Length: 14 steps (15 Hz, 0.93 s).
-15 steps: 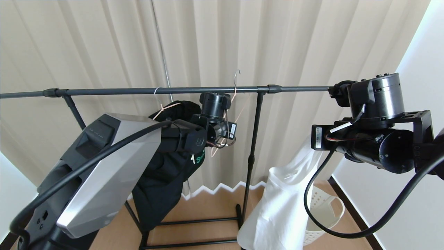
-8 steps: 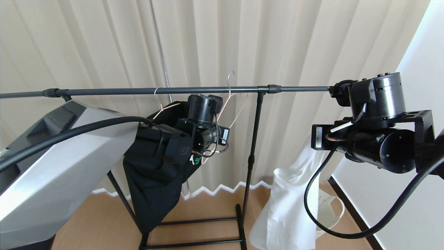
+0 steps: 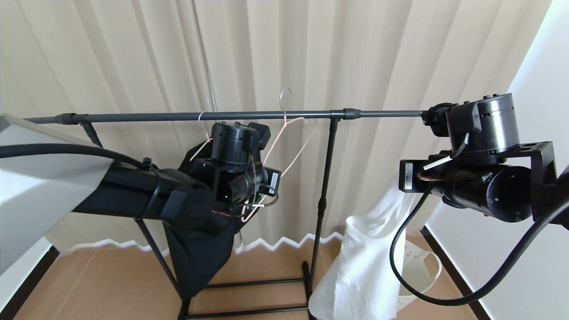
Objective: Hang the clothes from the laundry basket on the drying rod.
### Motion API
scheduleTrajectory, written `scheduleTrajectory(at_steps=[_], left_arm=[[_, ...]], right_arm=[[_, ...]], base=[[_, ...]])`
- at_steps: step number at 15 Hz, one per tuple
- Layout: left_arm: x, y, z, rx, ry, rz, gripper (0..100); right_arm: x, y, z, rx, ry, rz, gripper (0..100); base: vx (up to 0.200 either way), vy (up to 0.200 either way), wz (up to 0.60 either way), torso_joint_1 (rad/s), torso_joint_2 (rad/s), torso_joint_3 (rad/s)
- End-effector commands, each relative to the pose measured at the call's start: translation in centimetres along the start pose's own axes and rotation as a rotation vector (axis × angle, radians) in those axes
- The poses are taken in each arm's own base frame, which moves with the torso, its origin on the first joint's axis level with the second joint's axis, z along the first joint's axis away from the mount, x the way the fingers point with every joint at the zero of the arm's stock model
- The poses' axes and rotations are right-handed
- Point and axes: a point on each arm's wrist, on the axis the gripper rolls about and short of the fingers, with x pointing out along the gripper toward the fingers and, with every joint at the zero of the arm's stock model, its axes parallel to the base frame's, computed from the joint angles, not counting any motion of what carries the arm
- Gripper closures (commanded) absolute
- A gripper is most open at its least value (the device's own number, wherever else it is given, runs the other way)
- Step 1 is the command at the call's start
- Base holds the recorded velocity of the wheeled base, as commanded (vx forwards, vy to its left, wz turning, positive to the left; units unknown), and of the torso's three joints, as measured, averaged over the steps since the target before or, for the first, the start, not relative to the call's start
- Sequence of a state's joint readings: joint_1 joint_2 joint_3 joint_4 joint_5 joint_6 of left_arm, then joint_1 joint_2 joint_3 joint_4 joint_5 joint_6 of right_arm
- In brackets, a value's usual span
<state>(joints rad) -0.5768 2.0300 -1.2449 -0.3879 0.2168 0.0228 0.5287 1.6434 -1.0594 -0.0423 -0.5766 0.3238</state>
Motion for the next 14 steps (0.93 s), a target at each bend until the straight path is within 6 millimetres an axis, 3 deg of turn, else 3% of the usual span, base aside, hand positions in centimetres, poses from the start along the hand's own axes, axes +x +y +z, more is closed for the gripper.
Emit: scheduleTrajectory(at_steps=[1,5,10,14], left_arm=[[-3.1,0.7,0.2,-0.002,-0.009,-0.022,100],[-9.2,2.1,-3.6,-0.004,-0.051,-0.124,100],[-14.8,5.2,-7.5,0.060,-0.123,-0.226,100],[-16.5,5.0,-9.8,0.092,-0.085,-0.335,100]], right_arm=[[0.0,0.0,0.0,0.001,-0.001,0.001,100],[-0.6,-0.3,0.0,0.003,-0.008,-0.001,100],[-0.9,-0.5,0.7,-0.125,-0.051,-0.081,100],[-0.8,-0.1,0.9,-0.265,-0.064,-0.153,100]], base=[[0.000,0.000,0.00,0.000,0.00,0.000],[0.000,0.000,0.00,0.000,0.00,0.000],[0.000,0.000,0.00,0.000,0.00,0.000],[0.000,0.000,0.00,0.000,0.00,0.000]])
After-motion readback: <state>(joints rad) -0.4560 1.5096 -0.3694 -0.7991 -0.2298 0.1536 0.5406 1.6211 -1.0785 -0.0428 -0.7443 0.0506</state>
